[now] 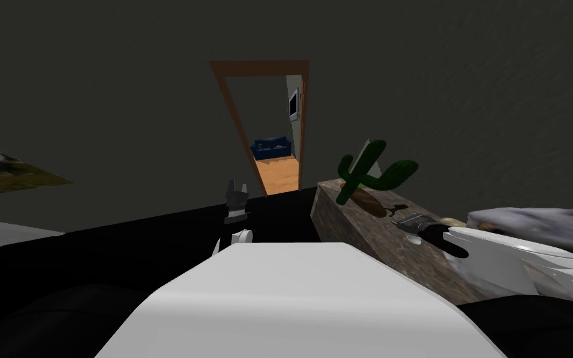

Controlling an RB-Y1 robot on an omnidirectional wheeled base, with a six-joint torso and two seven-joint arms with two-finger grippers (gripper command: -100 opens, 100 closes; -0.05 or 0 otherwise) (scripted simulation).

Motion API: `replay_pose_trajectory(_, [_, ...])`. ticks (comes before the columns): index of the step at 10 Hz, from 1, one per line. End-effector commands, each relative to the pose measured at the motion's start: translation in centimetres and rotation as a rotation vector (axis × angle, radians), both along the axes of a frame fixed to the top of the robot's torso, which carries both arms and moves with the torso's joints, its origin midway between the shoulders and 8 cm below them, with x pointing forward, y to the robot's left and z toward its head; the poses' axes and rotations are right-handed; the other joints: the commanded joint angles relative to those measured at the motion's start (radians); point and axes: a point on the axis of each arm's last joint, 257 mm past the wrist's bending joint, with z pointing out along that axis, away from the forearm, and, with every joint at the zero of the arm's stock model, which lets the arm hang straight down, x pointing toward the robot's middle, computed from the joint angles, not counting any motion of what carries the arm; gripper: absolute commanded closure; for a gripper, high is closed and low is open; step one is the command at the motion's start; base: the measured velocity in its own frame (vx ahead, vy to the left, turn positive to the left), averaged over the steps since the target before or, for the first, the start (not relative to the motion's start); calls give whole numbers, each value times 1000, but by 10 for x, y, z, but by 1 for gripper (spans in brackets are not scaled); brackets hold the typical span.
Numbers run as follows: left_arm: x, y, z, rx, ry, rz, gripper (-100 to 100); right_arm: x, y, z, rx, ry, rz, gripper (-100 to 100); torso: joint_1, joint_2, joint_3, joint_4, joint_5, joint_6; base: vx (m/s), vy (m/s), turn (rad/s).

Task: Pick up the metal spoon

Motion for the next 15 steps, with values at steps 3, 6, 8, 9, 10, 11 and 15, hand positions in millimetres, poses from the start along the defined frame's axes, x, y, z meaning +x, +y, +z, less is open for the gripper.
replay_pose_trajectory(3, [0, 0, 0, 0, 0, 0, 0, 1, 13, -3, -36, 67, 109, -100, 0, -1, -1, 0, 0, 0, -61, -10, 44])
replay_pose_trajectory(6, [0, 0, 0, 0, 0, 0, 0, -4, 25, -10, -75, 158, 235, -100, -1, 0, 0, 0, 0, 0, -80, -15, 63])
replay_pose_trajectory(8, [0, 0, 0, 0, 0, 0, 0, -9, 30, -13, -92, 205, 293, -100, -1, -1, -1, 0, 0, 0, -57, -16, 52])
replay_pose_trajectory(9, [0, 0, 0, 0, 0, 0, 0, -16, 34, -17, -102, 252, 342, -100, -1, -2, -1, 0, 0, 1, -40, -23, 49])
replay_pose_trajectory(10, [0, 0, 0, 0, 0, 0, 0, -16, 34, -17, -106, 253, 347, -100, -1, -3, -1, -1, 0, 0, -32, -21, 37])
replay_pose_trajectory(11, [0, 0, 0, 0, 0, 0, 0, -24, 36, -20, -116, 301, 394, -100, -1, -3, -2, -1, 0, 0, -44, -24, 71])
replay_pose_trajectory(15, [0, 0, 0, 0, 0, 0, 0, -44, 39, -26, -138, 400, 487, -100, -2, -4, -2, -1, 0, 0, -31, -29, 59])
